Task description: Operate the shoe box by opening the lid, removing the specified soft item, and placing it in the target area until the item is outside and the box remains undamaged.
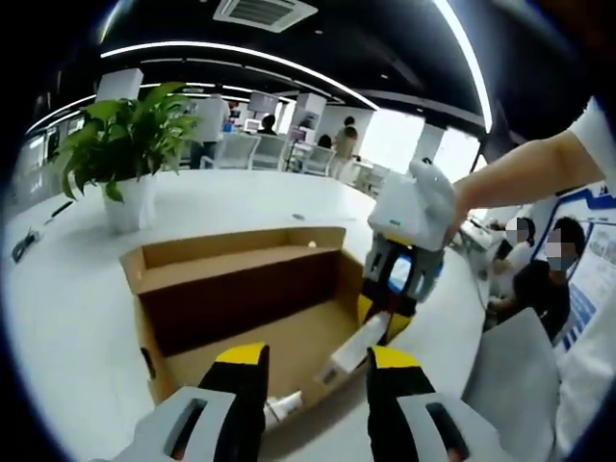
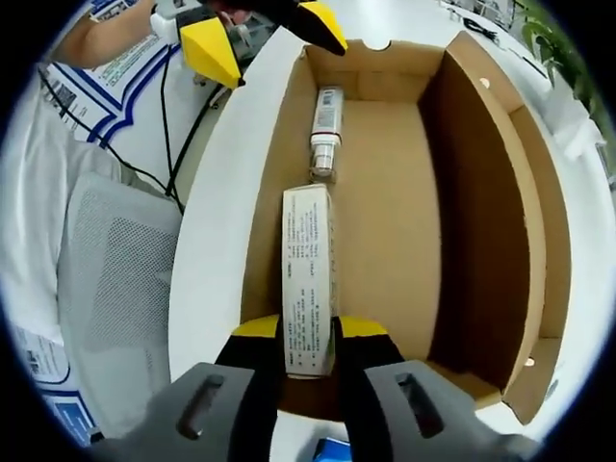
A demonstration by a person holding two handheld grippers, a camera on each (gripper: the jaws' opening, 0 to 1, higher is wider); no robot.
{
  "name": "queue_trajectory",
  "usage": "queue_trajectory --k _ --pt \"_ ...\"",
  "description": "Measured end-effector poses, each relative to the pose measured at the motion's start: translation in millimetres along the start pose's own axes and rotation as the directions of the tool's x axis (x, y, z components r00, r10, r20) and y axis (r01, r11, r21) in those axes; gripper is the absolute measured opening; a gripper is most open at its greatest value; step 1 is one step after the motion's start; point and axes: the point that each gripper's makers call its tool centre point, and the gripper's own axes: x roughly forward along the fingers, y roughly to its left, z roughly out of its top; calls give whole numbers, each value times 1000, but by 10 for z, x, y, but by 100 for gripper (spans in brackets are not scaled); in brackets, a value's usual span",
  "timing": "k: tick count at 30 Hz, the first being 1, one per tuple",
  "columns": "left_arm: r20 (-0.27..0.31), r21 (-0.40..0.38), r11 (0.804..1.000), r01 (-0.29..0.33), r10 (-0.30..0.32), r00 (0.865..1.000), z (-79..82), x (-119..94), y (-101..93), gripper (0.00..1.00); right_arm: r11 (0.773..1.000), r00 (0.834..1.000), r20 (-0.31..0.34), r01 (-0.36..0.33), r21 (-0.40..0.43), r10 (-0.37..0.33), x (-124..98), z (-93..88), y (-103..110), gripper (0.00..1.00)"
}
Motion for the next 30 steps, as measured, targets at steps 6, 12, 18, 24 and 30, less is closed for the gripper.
queue_trajectory --k 6,12,18,24,30 --pt "-3 -2 1000 -4 4 1000 -20 -1 -20 41 999 999 7 41 -1 -41 3 12 -4 16" --pt "0 2 1000 -9 9 1000 -12 -38 -71 41 997 997 8 75 -36 -74 -19 33 -49 15" --pt "2 4 1000 -23 23 1000 -15 -79 -67 41 993 994 30 105 -56 -103 -115 84 -62 15" --pt "3 8 999 -32 32 999 -9 -94 -95 41 990 992 40 121 -72 -119 -260 118 -32 15" --pt "-4 13 999 -31 31 1000 -15 -69 -151 41 982 988 55 149 -115 -144 -441 162 43 15"
